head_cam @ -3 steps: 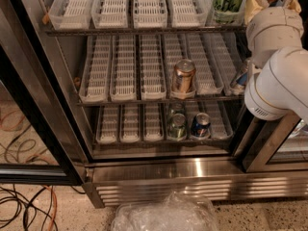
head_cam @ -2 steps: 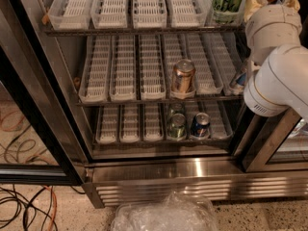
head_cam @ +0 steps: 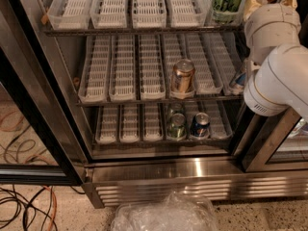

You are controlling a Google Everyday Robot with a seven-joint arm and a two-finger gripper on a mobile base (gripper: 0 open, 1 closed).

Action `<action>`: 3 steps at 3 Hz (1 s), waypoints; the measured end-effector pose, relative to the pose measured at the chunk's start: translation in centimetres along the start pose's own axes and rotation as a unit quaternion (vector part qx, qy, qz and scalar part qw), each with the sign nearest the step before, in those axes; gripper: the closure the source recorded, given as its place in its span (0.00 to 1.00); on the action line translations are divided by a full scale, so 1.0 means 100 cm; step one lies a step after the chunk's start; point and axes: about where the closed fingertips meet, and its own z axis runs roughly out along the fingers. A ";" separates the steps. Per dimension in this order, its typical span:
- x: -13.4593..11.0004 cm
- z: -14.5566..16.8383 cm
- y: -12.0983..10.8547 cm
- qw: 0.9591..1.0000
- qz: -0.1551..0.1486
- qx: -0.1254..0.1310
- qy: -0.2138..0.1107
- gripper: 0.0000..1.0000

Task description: Pick redbull can from top shelf of fridge

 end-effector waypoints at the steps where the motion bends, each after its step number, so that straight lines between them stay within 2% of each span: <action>1: 0.000 0.000 0.000 1.000 0.000 0.000 0.000 0.81; 2: 0.000 0.000 0.000 1.000 0.000 0.000 0.000 1.00; 3: -0.001 -0.002 0.001 1.000 -0.001 -0.002 -0.004 1.00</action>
Offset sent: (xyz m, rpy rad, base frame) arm 0.0000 0.0000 0.0000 0.0000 0.0000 0.0000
